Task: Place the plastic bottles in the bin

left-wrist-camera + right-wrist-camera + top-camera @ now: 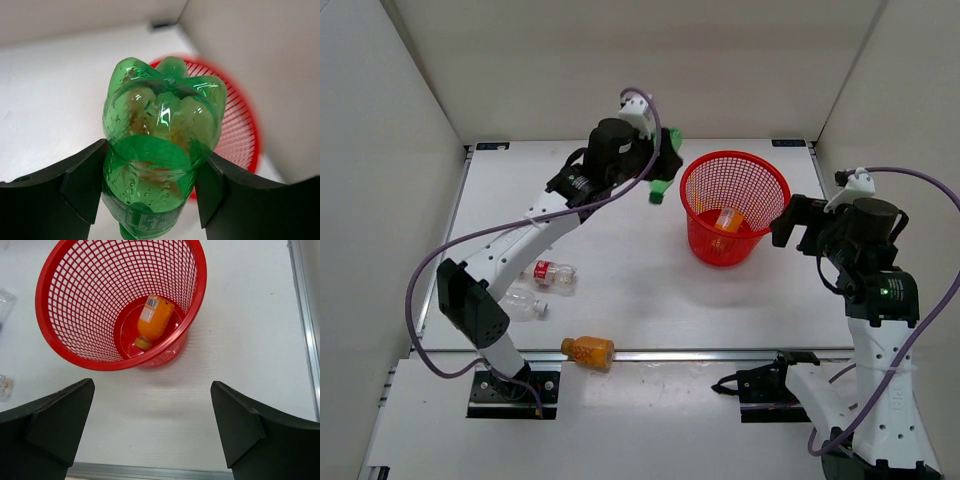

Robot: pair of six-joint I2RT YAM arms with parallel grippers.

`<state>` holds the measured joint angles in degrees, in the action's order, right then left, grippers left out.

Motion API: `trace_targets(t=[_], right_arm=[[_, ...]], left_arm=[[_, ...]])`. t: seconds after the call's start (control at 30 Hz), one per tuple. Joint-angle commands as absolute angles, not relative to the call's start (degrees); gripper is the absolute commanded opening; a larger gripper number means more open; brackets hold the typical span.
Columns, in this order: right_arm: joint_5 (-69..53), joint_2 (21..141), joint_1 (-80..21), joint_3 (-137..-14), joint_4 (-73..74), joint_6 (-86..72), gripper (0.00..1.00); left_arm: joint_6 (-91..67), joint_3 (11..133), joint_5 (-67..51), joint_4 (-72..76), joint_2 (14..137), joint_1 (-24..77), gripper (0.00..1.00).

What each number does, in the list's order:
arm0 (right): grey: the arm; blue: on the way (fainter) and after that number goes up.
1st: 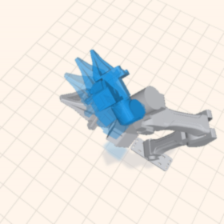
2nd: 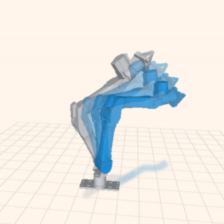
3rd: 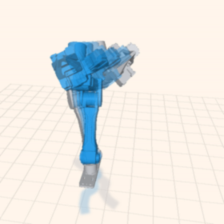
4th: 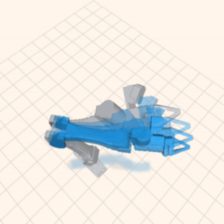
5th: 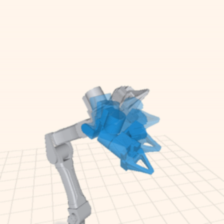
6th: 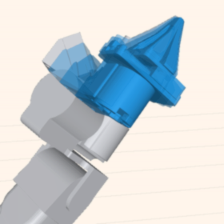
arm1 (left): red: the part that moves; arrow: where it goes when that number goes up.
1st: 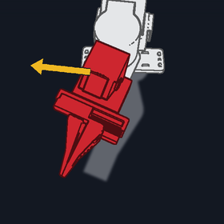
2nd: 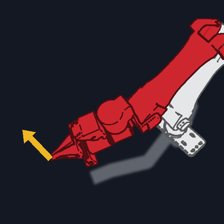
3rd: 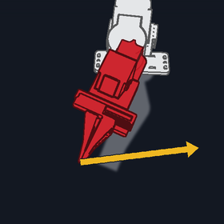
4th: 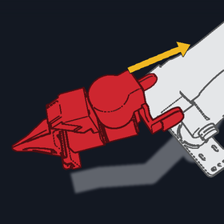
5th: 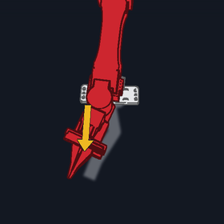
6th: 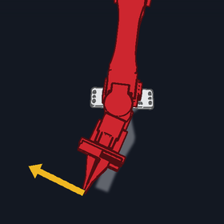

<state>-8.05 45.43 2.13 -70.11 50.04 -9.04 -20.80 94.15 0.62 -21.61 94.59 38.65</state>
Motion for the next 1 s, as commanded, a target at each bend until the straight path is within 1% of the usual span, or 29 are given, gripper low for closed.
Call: trace_targets(t=[0.0,0.03,0.1,0.17,0.27,0.33,0.37,0.4,0.43,0.47,0.57,0.63,0.73,0.8,0.87,0.9,0.93,0.97], right_arm=[[-6.2,43.5,0.4,-68.8,50.3,-8.8,1.0],[-4.9,43.1,-1.2,-69.0,50.1,-9.1,1.0],[-3.3,42.3,-4.0,-68.7,51.0,-9.4,0.99],[-1.3,42.1,-6.0,-69.0,51.9,-9.8,0.99],[-1.1,41.2,-8.8,-68.9,51.9,-10.5,0.99],[-1.4,40.8,-9.5,-68.3,51.2,-10.2,0.99],[-0.6,40.6,-10.5,-68.2,51.1,-10.4,0.99],[-0.7,41.2,-11.2,-67.9,51.5,-10.1,0.99],[-0.3,41.4,-11.9,-68.5,52.0,-9.8,0.99],[0.0,41.9,-12.5,-68.6,52.1,-9.8,0.99],[-0.6,42.3,-12.7,-67.9,52.1,-9.8,1.0],[-1.5,42.1,-12.8,-67.8,51.2,-9.6,1.0],[-7.3,43.8,-13.4,-67.8,50.4,-7.7,1.0],[-11.8,46.6,-15.1,-67.6,49.8,-7.4,0.99],[-12.2,48.5,-21.0,-67.2,47.6,-6.8,0.98],[-10.7,49.8,-23.1,-67.5,46.9,-6.6,0.99],[-7.4,51.4,-28.6,-67.6,45.6,-6.8,0.98],[-5.6,52.2,-35.0,-67.7,44.2,-7.0,0.99]], left_arm=[[-26.6,101.0,3.3,-11.1,100.3,42.1,0.74],[-26.5,104.9,3.6,-11.5,101.7,43.9,0.75],[-27.2,111.4,2.9,-11.4,109.2,46.2,0.76],[-27.2,119.1,3.5,-12.0,113.8,48.8,0.76],[-28.3,123.9,4.2,-13.3,119.3,50.2,0.8],[-28.1,123.4,5.2,-13.2,119.7,50.2,0.8],[-28.2,122.7,5.7,-13.5,119.5,50.7,0.82],[-28.0,120.9,5.6,-13.2,118.6,50.5,0.83],[-27.9,119.4,5.8,-12.5,116.7,50.5,0.89],[-27.5,116.8,5.9,-11.4,116.2,50.7,0.99],[-26.7,112.3,8.4,-12.0,112.2,50.9,0.99],[-26.9,110.6,7.0,-11.9,110.5,50.3,0.98],[-26.8,109.4,5.6,-13.8,107.2,50.1,0.99],[-25.5,110.9,6.8,-19.9,104.5,49.7,0.98],[-23.3,110.1,9.6,-25.6,99.3,49.7,0.99],[-23.1,107.2,11.7,-29.7,95.0,49.2,0.99],[-23.6,101.9,13.4,-32.6,92.8,47.9,0.99],[-24.9,98.6,13.9,-34.2,87.5,46.8,0.98]])
